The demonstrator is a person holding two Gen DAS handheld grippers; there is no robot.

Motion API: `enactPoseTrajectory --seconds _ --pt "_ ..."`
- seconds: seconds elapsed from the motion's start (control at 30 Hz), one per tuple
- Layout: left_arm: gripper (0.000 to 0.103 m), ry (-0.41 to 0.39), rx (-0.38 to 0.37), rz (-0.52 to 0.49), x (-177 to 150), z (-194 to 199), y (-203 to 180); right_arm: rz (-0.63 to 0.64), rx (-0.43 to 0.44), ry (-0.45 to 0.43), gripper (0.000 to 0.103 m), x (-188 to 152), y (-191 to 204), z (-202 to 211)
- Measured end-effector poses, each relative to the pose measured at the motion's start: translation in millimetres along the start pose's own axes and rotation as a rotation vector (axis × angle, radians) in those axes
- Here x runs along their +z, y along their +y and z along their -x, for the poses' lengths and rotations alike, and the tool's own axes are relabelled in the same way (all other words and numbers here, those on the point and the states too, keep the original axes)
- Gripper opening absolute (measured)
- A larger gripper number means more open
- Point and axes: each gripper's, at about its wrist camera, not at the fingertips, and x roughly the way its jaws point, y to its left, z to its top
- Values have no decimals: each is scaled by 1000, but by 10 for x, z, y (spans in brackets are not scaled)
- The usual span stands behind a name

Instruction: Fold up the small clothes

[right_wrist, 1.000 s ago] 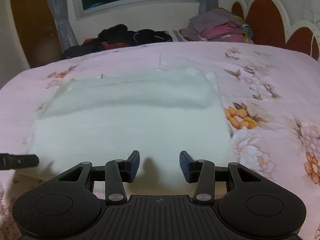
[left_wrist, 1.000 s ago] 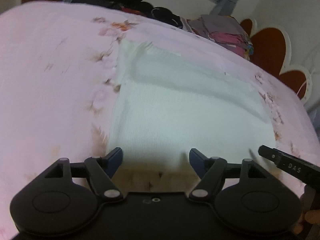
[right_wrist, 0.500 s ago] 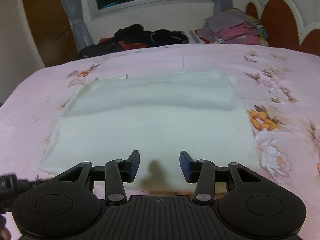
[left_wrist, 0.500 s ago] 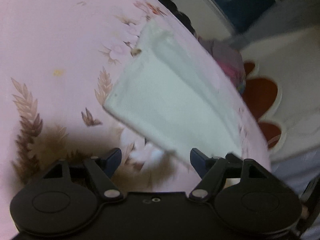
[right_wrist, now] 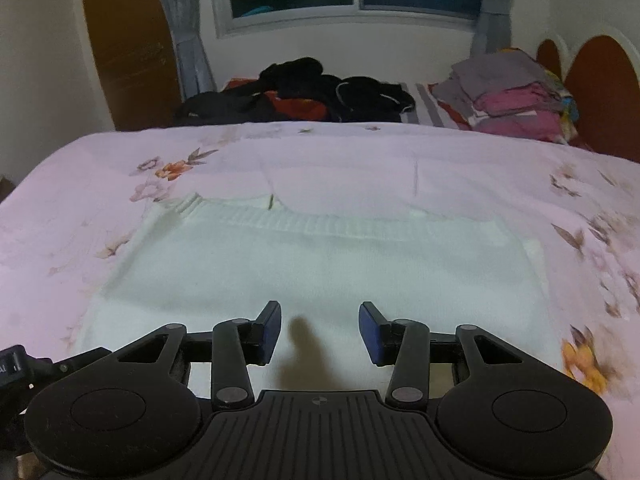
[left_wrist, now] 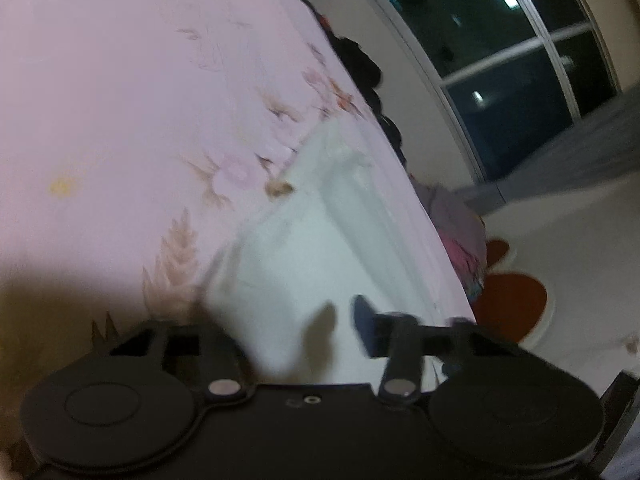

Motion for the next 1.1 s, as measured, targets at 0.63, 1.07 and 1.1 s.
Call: enactPoseTrajectory --seconds 0.63,1.07,1.1 --pt "7 -118 23 -316 -28 85 -681 28 45 3 44 -160 -119 -223" --pt "7 26 -165 -827 -1084 -259 -1861 -239 11 -82 44 -241 -1288 568" --pt "7 59 -172 -854 -1193 -316 -1888 -258 2 -83 44 -266 -1380 621"
